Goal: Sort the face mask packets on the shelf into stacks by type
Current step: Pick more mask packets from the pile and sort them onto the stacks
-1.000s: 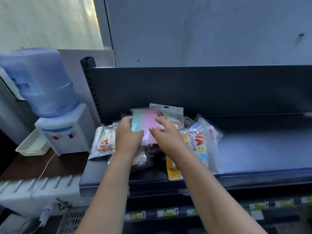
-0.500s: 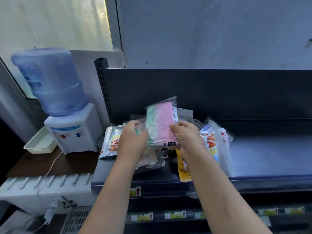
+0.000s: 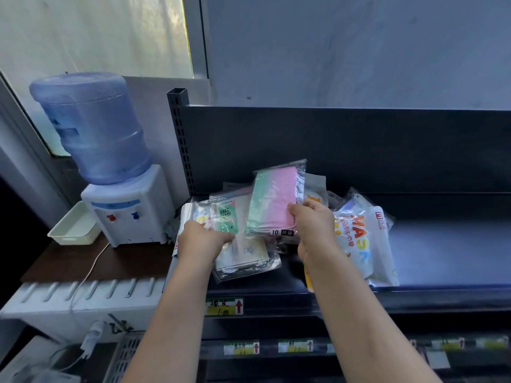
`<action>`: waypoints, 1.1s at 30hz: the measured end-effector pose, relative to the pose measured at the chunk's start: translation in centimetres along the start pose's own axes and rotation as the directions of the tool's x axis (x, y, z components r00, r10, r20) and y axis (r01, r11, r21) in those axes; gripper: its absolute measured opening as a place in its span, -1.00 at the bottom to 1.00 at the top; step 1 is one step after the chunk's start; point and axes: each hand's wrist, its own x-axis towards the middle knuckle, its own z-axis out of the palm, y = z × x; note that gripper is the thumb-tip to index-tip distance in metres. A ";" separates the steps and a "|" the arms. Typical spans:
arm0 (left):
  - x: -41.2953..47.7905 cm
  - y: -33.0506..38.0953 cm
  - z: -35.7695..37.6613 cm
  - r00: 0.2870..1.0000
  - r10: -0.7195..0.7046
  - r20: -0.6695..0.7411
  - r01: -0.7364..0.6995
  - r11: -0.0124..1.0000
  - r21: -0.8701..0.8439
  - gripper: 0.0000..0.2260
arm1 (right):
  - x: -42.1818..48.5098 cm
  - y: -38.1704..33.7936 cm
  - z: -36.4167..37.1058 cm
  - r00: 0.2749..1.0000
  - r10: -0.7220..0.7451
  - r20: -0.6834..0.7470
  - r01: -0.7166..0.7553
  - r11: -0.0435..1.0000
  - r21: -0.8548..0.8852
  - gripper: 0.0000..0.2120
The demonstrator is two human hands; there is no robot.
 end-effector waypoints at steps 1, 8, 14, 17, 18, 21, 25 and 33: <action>-0.1 -0.2 -0.1 1.000 0.001 -0.003 -0.001 0.998 -0.061 -0.53 | 0.1 0.1 -0.1 1.000 0.000 -0.004 0.000 1.000 0.006 -0.86; -0.2 -0.7 -0.4 0.993 0.002 0.121 0.050 0.902 -0.429 -0.77 | 0.3 0.5 -0.6 1.000 0.004 -0.002 -0.004 1.000 0.018 -0.96; 0.1 -0.2 -1.3 0.960 0.094 0.263 0.058 0.853 -0.519 -0.67 | 0.3 0.3 -1.6 0.998 -0.015 0.061 0.013 0.999 0.038 -0.91; 0.0 -0.2 -1.7 0.939 0.123 0.321 0.096 0.803 -0.588 -0.81 | 0.3 -0.4 -2.7 0.995 -0.012 0.099 0.003 0.995 0.097 -0.80; -0.2 -0.1 -1.8 0.931 0.141 0.336 0.102 0.784 -0.612 -0.81 | 0.4 -0.7 -3.3 0.994 -0.013 0.106 0.001 0.994 0.111 -0.78; -0.6 0.5 -1.5 0.914 0.195 0.356 0.109 0.727 -0.678 -0.80 | 0.8 -1.9 -5.4 0.995 -0.016 0.095 0.002 0.989 0.148 -0.79; -1.6 1.8 -0.1 0.887 0.230 0.402 0.143 0.690 -0.710 -0.73 | 1.0 -3.4 -8.4 0.998 -0.022 0.060 0.010 0.982 0.190 -0.79; -3.4 4.7 4.2 0.854 0.261 0.451 0.184 0.658 -0.730 -0.70 | 3.4 -5.0 -15.7 0.997 -0.024 -0.078 0.044 0.966 0.256 -0.76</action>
